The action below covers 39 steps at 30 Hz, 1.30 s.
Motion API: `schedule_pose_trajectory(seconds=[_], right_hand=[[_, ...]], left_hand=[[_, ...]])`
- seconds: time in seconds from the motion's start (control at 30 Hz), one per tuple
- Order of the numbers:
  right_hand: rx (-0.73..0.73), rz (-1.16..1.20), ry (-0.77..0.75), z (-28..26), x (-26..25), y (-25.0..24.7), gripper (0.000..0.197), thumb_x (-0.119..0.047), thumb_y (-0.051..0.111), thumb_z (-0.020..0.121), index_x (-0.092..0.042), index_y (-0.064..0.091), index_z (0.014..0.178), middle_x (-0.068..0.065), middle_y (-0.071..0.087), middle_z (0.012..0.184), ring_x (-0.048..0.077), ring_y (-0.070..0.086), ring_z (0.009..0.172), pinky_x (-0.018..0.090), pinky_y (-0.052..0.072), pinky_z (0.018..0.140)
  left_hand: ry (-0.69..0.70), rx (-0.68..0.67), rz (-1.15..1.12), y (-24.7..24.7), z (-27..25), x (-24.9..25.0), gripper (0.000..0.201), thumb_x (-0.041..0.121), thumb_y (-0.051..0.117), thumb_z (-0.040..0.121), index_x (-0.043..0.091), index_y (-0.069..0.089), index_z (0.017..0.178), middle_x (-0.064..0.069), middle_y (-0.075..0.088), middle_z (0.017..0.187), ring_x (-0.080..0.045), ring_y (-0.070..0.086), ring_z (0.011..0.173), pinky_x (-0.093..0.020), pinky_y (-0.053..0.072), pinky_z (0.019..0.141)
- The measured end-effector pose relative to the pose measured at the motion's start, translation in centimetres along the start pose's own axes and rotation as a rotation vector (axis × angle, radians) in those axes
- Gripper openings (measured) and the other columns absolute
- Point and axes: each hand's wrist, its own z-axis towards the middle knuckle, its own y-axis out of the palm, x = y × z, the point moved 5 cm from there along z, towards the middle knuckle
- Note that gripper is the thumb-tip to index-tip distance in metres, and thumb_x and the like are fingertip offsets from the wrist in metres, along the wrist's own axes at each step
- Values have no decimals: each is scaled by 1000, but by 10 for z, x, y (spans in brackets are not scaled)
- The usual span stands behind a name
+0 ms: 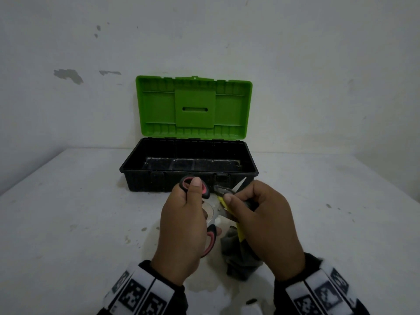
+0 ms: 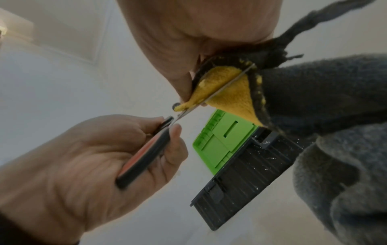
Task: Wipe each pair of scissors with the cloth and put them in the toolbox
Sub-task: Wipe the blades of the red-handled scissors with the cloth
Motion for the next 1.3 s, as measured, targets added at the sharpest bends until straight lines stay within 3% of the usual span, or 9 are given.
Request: schedule_pose_trajectory(seconds=[0.2, 0.37, 0.5, 0.57, 0.67, 0.83, 1.0, 1.13, 1.3], right_hand=[[-99, 21, -21, -6, -6, 3, 20, -33, 79, 79, -24, 63, 70, -9, 62, 67, 9, 60, 69, 16, 50, 61], [-1, 15, -3, -1, -2, -1, 21, -27, 80, 81, -20, 63, 71, -12, 62, 63, 1, 62, 67, 10, 47, 57], [-11, 37, -35, -7, -5, 4, 23, -28, 81, 79, -20, 63, 69, -10, 62, 63, 7, 60, 64, 12, 46, 55], [-14, 33, -43, -6, -5, 3, 24, -30, 81, 79, -21, 62, 67, -9, 62, 62, 10, 60, 63, 16, 48, 55], [54, 18, -12, -1, 0, -1, 25, -32, 80, 81, -22, 61, 67, -6, 63, 62, 10, 62, 59, 30, 53, 56], [3, 45, -34, -7, -4, 5, 24, -29, 81, 80, -20, 62, 67, -9, 60, 61, 10, 58, 59, 15, 47, 53], [90, 42, 0, 0, 0, 2, 24, -32, 79, 82, -21, 62, 68, -9, 66, 63, 6, 65, 61, 25, 53, 57], [31, 45, -24, -5, -8, 4, 25, -33, 80, 81, -23, 61, 67, -8, 62, 60, 9, 60, 58, 18, 49, 52], [129, 23, 6, 6, 0, -9, 27, -33, 80, 80, -20, 62, 65, -9, 61, 60, 10, 59, 64, 13, 43, 52]], left_hand=[[-40, -6, -41, -1, 1, -2, 32, 45, 43, 99, 20, 59, 88, 10, 34, 48, -7, 36, 45, -39, 59, 54], [15, 0, 9, 3, 1, -1, 33, 47, 42, 99, 21, 59, 88, 8, 42, 53, -12, 44, 52, -48, 60, 57], [39, 31, 4, 0, 0, -1, 29, 47, 42, 98, 30, 61, 83, 8, 49, 58, -13, 54, 59, -47, 60, 54], [64, 31, 21, 0, -1, -1, 30, 48, 42, 98, 33, 60, 80, 9, 50, 57, -16, 56, 61, -49, 59, 55], [75, 29, 21, 3, -2, 0, 31, 44, 40, 100, 22, 56, 85, 13, 43, 44, -1, 44, 40, -33, 55, 51], [45, 36, 21, 2, 0, 0, 34, 46, 42, 99, 23, 57, 80, 13, 40, 43, -10, 40, 47, -56, 59, 61], [31, 37, -11, 3, 0, -1, 34, 45, 42, 100, 19, 56, 82, 10, 37, 43, -6, 36, 42, -62, 57, 61], [24, 29, -9, -1, 3, -4, 34, 45, 42, 100, 22, 57, 80, 9, 34, 44, -9, 31, 43, -68, 52, 62], [2, -31, -56, -1, 3, -3, 33, 41, 42, 101, 17, 55, 82, 10, 28, 46, -8, 27, 41, -42, 57, 53]])
